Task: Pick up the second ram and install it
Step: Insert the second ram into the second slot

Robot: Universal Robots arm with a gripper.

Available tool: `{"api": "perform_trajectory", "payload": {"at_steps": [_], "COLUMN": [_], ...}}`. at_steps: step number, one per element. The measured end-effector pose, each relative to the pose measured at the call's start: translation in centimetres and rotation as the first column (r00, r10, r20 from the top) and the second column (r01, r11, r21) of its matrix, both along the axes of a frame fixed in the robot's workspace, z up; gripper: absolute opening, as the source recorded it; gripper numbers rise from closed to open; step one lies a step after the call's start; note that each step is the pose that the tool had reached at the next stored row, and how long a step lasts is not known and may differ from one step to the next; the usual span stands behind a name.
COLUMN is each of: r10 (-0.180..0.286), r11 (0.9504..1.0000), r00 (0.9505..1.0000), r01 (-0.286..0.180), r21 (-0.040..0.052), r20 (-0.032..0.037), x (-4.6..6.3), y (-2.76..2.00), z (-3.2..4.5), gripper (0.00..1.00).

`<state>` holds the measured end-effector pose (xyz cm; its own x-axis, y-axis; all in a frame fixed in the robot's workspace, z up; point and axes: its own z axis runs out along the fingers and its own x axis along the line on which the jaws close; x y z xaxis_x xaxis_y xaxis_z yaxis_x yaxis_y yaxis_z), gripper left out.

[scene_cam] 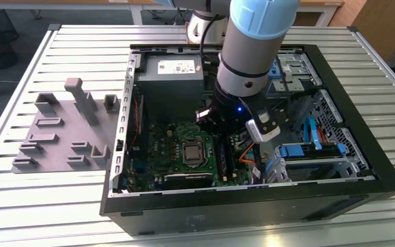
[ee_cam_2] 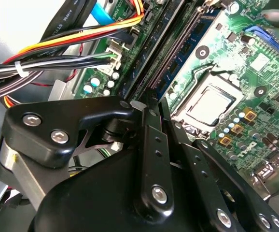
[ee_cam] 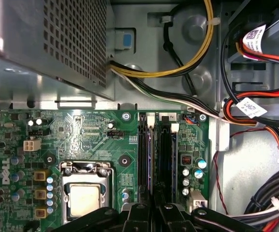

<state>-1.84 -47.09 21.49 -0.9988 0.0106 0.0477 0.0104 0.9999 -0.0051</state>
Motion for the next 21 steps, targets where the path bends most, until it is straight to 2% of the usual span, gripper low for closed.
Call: {"api": "perform_trajectory", "payload": {"at_steps": [6,21], "r10": [0.0,0.0], "r11": [1.0,1.0], "r00": [1.0,1.0], "r01": [0.0,0.0], "r21": [-0.0002,0.0001], "r20": [-0.0001,0.0], "x": [0.0,0.0], "y": [0.0,0.0], "z": [0.14,-0.21], "gripper": [0.14,0.14]}}
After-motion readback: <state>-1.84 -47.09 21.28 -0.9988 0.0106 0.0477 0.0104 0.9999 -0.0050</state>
